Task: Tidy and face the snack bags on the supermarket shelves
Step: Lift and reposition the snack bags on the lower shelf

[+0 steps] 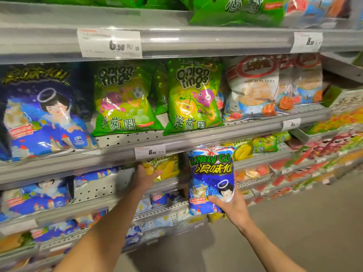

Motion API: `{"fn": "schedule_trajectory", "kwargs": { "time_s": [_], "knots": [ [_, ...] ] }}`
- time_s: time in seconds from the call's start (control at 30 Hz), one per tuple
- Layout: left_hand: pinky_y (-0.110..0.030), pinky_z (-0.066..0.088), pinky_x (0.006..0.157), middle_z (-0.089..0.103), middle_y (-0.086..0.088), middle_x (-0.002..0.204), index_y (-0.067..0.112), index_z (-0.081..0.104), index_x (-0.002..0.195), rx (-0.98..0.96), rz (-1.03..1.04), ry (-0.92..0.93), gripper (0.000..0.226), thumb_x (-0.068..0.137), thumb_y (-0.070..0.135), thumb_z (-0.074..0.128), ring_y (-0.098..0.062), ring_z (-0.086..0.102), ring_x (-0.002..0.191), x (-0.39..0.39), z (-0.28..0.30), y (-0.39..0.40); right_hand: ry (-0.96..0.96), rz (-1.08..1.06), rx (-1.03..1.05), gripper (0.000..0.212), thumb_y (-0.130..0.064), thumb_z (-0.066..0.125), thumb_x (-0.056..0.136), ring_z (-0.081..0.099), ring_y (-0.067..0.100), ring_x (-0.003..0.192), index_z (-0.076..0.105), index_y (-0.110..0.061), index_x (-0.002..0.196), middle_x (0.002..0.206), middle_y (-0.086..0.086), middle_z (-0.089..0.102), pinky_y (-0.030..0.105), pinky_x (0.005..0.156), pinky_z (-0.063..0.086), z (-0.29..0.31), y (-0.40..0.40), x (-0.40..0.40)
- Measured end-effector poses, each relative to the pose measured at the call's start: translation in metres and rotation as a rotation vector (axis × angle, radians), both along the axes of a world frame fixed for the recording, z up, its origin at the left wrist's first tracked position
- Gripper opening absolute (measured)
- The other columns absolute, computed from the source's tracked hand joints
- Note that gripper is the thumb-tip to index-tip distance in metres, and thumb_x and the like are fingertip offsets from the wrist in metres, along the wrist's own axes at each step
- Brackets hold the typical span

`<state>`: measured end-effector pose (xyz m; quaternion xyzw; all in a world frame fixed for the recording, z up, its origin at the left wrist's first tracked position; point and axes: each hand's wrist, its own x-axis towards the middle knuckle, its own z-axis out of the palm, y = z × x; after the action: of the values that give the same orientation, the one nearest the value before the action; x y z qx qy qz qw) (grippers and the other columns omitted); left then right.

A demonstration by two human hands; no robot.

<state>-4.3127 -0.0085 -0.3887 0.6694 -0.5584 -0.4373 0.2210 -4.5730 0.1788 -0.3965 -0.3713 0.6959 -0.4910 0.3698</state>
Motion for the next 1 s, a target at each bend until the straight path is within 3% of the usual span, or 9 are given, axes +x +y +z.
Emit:
{"fn": "schedule_trajectory", "kwargs": {
  "time_s": [0.1,0.23,0.33,0.43,0.57,0.63,0.7,0.83,1.0],
  "knots": [
    [-0.046,0.043,0.103,0.054,-0.016,0.135,0.009,0.047,0.127,-0.081,-0.021,-0.029,0.067,0.079,0.04,0.082,-0.038,0.049,0.127,0.009,0.003,0.013,0.008,0.016,0.004,0.06,-0.018,0.094,0.067,0.074,0.019,0.099,0.065,-0.015,0.12,0.106,-0.001,0.078,0.038,0.086,0.06,0.003,0.006,0.019],
    [-0.041,0.04,0.104,0.059,-0.017,0.132,0.007,0.055,0.133,-0.217,-0.07,-0.198,0.058,0.087,0.037,0.074,-0.036,0.051,0.125,0.041,0.005,0.035,-0.003,0.057,0.007,0.062,-0.017,0.094,0.066,0.073,0.005,0.094,0.06,-0.023,0.116,0.101,-0.013,0.078,0.016,0.075,0.056,0.01,0.005,0.056],
    [-0.04,0.035,0.105,0.06,-0.018,0.127,0.007,0.06,0.128,-0.329,-0.051,-0.369,0.034,0.097,0.019,0.057,-0.036,0.049,0.12,0.075,0.0,0.057,-0.007,0.116,0.012,0.06,-0.016,0.094,0.068,0.072,0.0,0.091,0.059,-0.025,0.116,0.099,-0.016,0.078,0.011,0.071,0.053,0.012,-0.003,0.09],
    [-0.045,0.04,0.101,0.065,-0.017,0.114,0.005,0.068,0.114,-0.419,-0.065,-0.511,0.032,0.083,0.0,0.062,-0.037,0.055,0.11,0.119,-0.008,0.078,0.0,0.184,0.003,0.052,-0.018,0.094,0.069,0.072,-0.003,0.089,0.063,-0.025,0.11,0.097,-0.017,0.078,0.008,0.07,0.05,0.011,-0.013,0.126],
    [-0.048,0.05,0.09,0.065,-0.015,0.108,0.005,0.07,0.106,-0.529,-0.079,-0.61,0.043,0.066,-0.011,0.064,-0.037,0.06,0.105,0.177,-0.017,0.101,-0.055,0.253,0.001,0.064,-0.018,0.093,0.07,0.072,0.011,0.105,0.062,-0.018,0.125,0.111,-0.007,0.077,0.022,0.086,0.056,0.007,-0.027,0.173],
    [-0.045,0.044,0.1,0.061,-0.013,0.12,0.007,0.065,0.116,-0.518,-0.144,-0.652,0.053,0.067,-0.01,0.062,-0.034,0.055,0.117,0.199,-0.022,0.105,-0.083,0.304,0.016,0.068,-0.019,0.093,0.069,0.07,0.016,0.112,0.059,-0.018,0.128,0.116,-0.006,0.075,0.032,0.093,0.057,0.002,-0.035,0.194],
    [-0.044,0.037,0.11,0.057,-0.015,0.133,0.006,0.059,0.13,-0.493,-0.178,-0.714,0.058,0.073,-0.005,0.064,-0.034,0.05,0.127,0.215,-0.023,0.106,-0.087,0.337,0.036,0.071,-0.024,0.095,0.067,0.067,0.016,0.115,0.059,-0.02,0.128,0.118,-0.007,0.074,0.032,0.097,0.055,-0.001,-0.045,0.214],
    [-0.047,0.027,0.118,0.048,-0.016,0.147,0.004,0.046,0.145,-0.454,-0.216,-0.773,0.065,0.082,0.004,0.064,-0.035,0.041,0.14,0.229,-0.023,0.106,0.014,0.38,0.056,0.076,-0.034,0.094,0.068,0.059,0.012,0.117,0.053,-0.023,0.131,0.123,-0.012,0.065,0.013,0.087,0.046,0.004,-0.074,0.244],
    [-0.047,0.027,0.115,0.054,-0.013,0.14,0.005,0.051,0.14,-0.458,-0.27,-0.821,0.068,0.076,0.009,0.072,-0.032,0.05,0.132,0.233,-0.022,0.105,0.047,0.352,-0.003,0.075,-0.045,0.091,0.069,0.064,0.016,0.111,0.055,-0.022,0.131,0.123,-0.004,0.068,0.036,0.09,0.053,0.015,-0.115,0.261]
  ]
}}
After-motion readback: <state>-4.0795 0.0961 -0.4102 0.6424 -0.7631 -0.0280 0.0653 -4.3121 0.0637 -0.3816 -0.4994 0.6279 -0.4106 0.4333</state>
